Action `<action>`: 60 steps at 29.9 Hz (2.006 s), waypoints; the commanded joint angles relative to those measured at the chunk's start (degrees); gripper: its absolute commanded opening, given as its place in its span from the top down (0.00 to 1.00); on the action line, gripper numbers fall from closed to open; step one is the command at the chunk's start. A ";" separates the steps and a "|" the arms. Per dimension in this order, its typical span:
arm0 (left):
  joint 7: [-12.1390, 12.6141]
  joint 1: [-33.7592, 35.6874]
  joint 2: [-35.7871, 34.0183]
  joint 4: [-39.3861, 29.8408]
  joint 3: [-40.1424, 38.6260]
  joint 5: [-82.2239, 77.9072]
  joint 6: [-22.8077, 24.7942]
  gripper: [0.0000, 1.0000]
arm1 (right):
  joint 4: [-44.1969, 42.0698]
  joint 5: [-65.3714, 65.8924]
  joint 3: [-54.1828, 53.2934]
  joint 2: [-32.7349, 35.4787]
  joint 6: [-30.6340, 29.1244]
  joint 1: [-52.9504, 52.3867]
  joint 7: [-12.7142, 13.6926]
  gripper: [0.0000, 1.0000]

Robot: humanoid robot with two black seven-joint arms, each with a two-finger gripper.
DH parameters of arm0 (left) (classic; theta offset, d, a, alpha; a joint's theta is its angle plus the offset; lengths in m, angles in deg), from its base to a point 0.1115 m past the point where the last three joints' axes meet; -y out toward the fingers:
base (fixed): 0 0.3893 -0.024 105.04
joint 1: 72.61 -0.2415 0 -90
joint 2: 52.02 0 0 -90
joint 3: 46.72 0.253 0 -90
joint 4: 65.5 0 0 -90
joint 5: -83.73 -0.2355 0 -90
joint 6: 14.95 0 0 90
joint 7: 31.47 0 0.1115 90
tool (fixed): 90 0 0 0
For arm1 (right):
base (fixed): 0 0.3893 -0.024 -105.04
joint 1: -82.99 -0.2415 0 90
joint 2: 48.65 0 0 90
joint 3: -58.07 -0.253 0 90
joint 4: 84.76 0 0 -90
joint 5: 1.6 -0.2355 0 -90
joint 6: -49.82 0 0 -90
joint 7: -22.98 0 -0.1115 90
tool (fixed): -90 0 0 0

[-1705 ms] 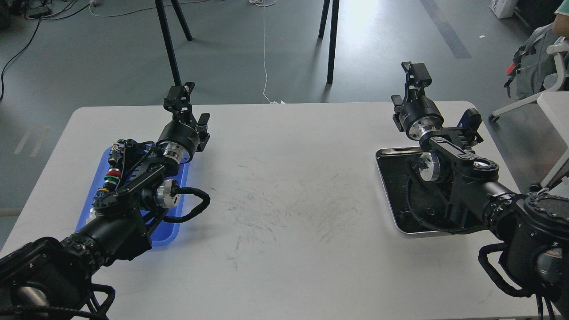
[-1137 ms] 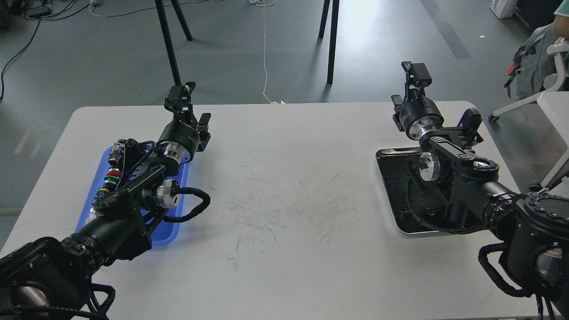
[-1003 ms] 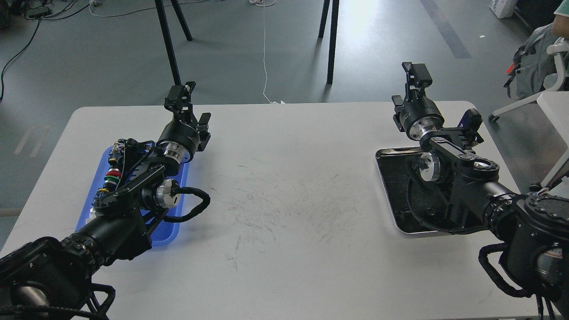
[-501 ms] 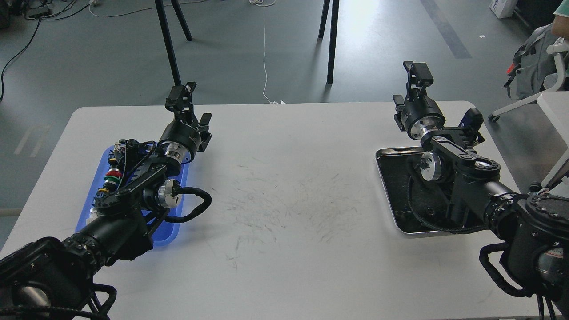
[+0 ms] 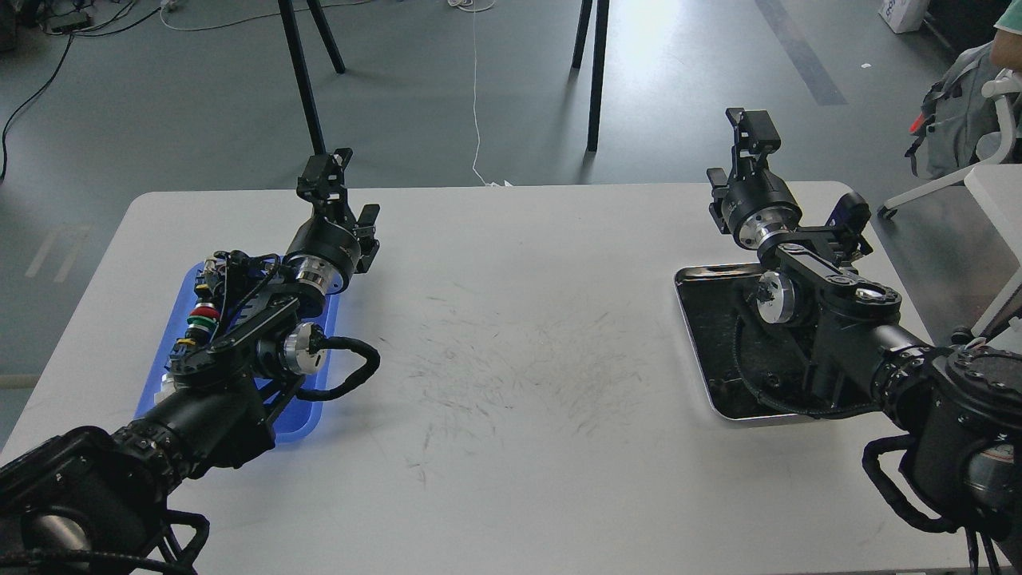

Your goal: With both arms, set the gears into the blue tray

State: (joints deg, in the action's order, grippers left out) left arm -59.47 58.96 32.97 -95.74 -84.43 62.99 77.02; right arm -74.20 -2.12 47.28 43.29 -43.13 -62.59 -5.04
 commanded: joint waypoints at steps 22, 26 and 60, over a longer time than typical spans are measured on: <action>0.00 0.09 -0.09 0.00 0.09 0.00 0.49 0.02 | 0.60 0.97 16.05 1.66 -3.63 -1.37 0.01 0.02; 0.00 0.09 -0.09 0.00 0.09 -0.09 0.49 0.02 | 0.60 1.06 22.20 2.54 -4.86 -1.98 0.01 0.02; 0.00 -0.26 -0.18 0.00 0.18 -0.44 0.41 0.02 | 0.60 14.05 33.38 10.19 -16.47 -5.94 0.01 0.02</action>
State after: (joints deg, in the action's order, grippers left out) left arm -59.47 58.70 32.79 -95.73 -84.25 62.63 77.42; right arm -73.63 9.42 80.57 53.36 -59.01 -68.52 -5.04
